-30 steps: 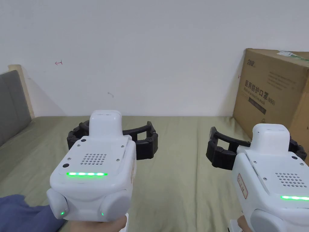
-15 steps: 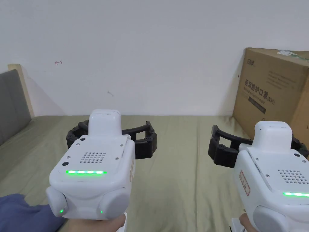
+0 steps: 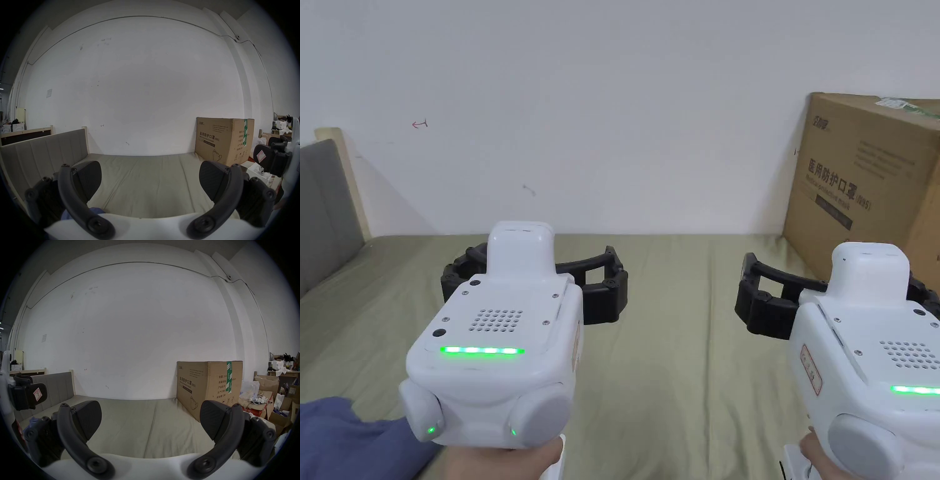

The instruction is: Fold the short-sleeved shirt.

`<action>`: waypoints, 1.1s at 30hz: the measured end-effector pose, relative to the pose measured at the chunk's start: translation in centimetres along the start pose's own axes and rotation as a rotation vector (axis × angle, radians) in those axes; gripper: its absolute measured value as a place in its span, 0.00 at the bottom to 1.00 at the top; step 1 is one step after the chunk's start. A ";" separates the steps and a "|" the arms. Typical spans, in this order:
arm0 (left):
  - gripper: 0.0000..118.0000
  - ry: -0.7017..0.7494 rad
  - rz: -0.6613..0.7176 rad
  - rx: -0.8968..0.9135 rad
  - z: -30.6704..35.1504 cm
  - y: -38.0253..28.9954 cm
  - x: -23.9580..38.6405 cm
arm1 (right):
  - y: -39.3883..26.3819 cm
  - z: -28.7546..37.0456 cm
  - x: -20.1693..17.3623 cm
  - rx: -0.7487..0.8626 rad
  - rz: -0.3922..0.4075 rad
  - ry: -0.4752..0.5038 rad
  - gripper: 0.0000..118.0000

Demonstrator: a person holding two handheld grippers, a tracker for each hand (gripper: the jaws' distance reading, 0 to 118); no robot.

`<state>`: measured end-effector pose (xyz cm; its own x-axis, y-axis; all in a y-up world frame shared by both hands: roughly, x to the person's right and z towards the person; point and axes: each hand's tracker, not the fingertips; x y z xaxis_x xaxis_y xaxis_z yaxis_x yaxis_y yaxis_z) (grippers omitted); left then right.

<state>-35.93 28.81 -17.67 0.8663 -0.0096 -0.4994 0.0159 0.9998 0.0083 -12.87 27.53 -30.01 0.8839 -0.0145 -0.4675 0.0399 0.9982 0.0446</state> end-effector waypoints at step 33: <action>0.69 -0.001 0.002 -0.029 -0.2 -0.7 -0.3 | -0.6 0.1 0.1 -0.011 -0.013 0.008 0.85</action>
<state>-36.26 28.12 -17.68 0.8668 -0.0077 -0.4987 -0.0004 0.9999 -0.0162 -12.77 26.97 -30.02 0.8794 -0.0273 -0.4753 0.0463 0.9985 0.0283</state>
